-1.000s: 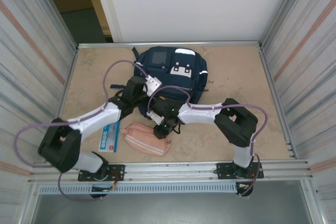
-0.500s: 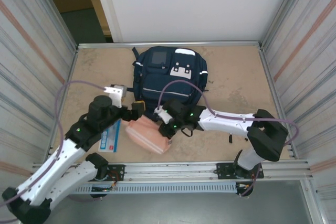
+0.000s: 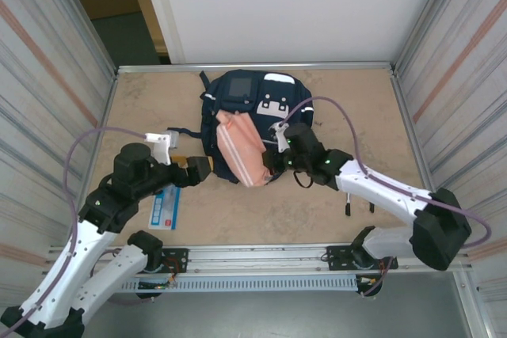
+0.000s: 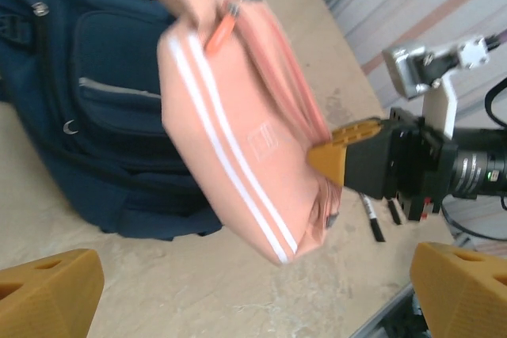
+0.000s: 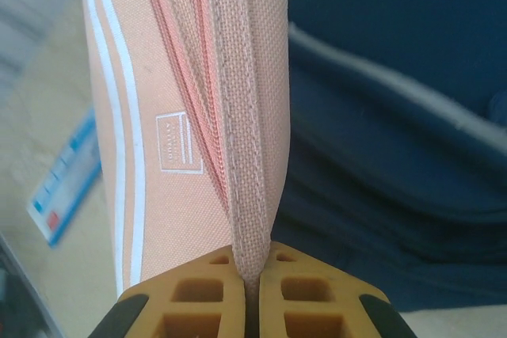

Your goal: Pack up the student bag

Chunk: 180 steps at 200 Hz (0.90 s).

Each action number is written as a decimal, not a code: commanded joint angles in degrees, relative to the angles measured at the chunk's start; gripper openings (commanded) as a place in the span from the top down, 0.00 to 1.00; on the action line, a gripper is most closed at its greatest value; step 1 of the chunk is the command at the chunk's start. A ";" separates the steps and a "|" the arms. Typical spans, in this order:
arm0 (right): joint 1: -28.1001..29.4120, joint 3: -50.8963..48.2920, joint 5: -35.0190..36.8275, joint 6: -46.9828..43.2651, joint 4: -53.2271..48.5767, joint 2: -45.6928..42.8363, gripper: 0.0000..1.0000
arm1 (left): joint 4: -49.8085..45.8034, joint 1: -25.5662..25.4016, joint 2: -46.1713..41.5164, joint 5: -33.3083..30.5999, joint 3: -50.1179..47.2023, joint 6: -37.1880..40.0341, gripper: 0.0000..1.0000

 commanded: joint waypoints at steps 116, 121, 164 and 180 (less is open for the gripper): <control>6.75 -1.70 -7.05 12.52 16.08 -5.52 0.84 | 28.13 0.26 6.87 10.01 -6.82 -3.00 0.84; 6.77 -1.63 -7.44 11.32 15.26 -6.05 0.79 | 28.63 0.26 6.86 10.73 -6.97 -2.30 0.86; -3.50 0.19 -33.80 -1.37 8.37 -10.28 0.34 | 30.04 0.29 6.18 23.94 -5.58 6.91 1.00; -8.50 0.55 -42.68 0.81 8.40 -10.53 0.32 | 32.60 0.32 6.46 30.58 -5.08 6.71 1.00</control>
